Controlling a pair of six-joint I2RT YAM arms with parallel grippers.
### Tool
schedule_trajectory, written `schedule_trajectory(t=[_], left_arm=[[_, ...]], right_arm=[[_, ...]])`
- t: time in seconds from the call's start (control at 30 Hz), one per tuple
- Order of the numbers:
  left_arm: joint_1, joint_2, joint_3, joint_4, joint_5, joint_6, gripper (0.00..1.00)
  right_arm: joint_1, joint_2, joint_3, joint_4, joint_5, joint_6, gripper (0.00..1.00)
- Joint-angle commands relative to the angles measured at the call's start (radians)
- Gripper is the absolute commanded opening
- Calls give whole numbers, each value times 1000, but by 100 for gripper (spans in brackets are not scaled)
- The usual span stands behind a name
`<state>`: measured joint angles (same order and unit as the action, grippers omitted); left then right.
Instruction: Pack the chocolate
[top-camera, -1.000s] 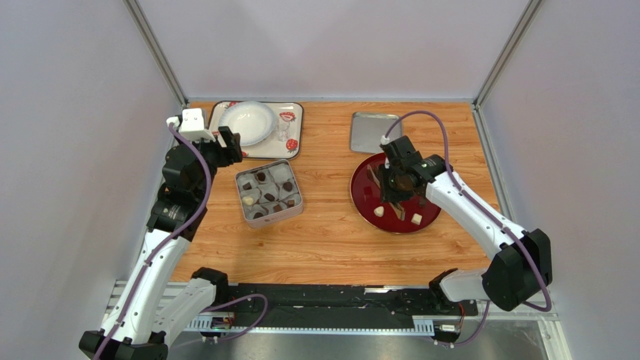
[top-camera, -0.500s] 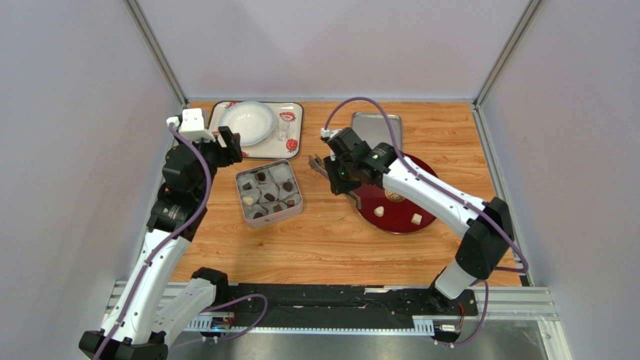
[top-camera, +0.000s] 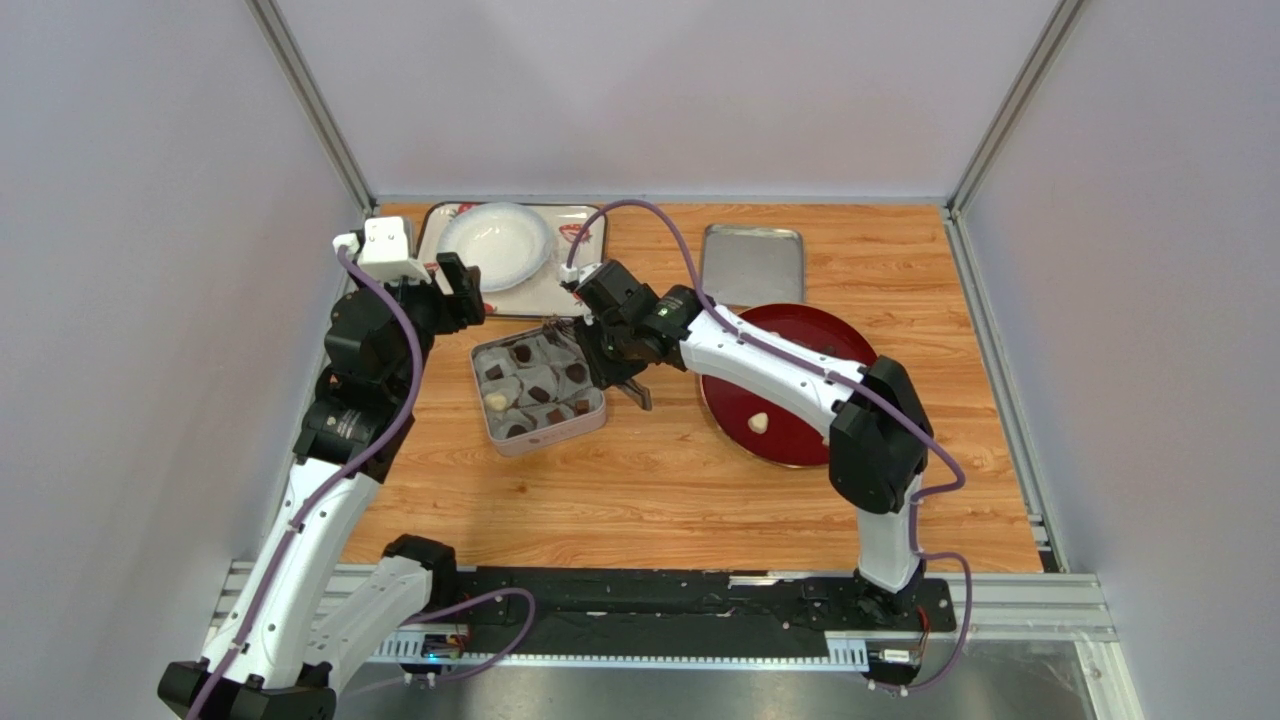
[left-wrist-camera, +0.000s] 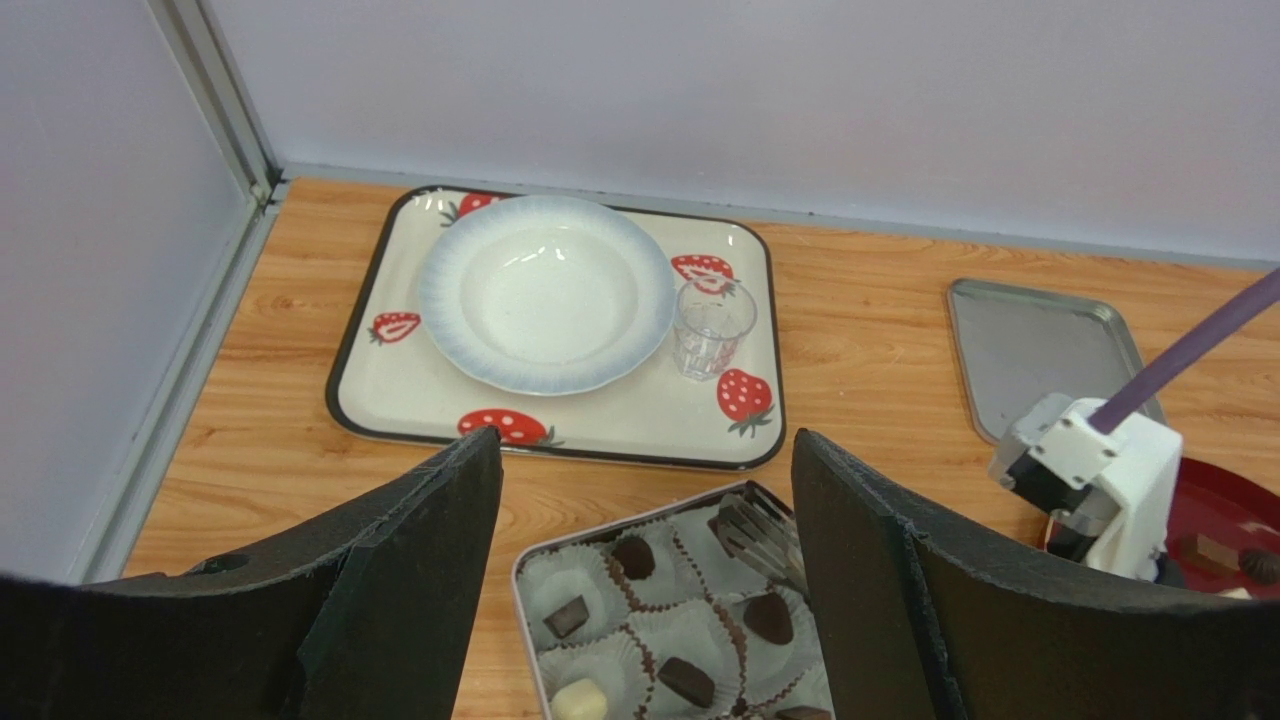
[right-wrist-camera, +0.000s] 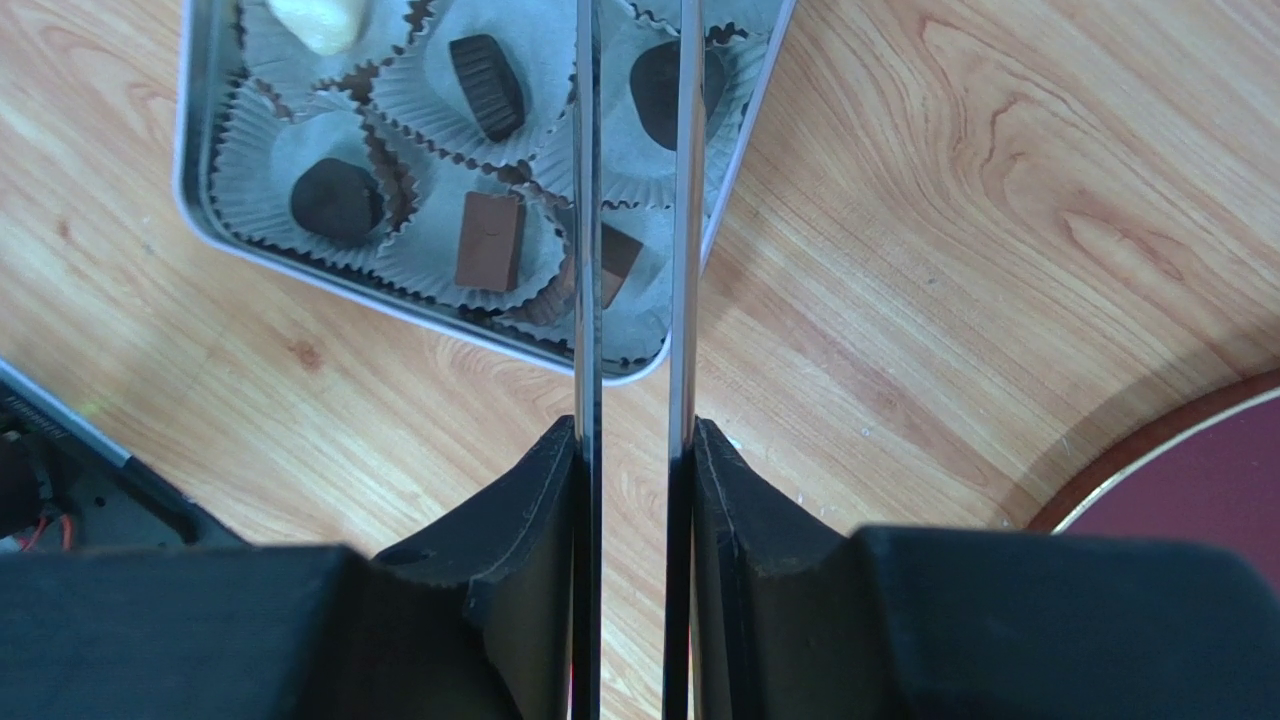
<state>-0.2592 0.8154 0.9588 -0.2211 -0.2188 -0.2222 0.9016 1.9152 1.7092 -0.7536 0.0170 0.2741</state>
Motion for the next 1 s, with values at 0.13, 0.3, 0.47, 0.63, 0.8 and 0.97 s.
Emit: schedule_trajectory(t=[0.13, 0.3, 0.47, 0.63, 0.8, 0.97], left_arm=[[8, -7, 49, 2, 4, -5, 79], [8, -5, 49, 2, 4, -5, 79], [8, -5, 51, 2, 6, -3, 79], [8, -9, 49, 2, 4, -5, 79], [8, -12, 51, 0, 1, -2, 79], [8, -15, 51, 2, 1, -2, 79]], right_arm=[[-3, 71, 49, 68, 20, -12, 28], [-1, 84, 50, 73, 27, -12, 34], [-3, 79, 47, 73, 32, -16, 41], [-1, 68, 49, 74, 40, -13, 42], [-3, 32, 53, 69, 35, -6, 38], [-6, -51, 44, 48, 64, -6, 32]])
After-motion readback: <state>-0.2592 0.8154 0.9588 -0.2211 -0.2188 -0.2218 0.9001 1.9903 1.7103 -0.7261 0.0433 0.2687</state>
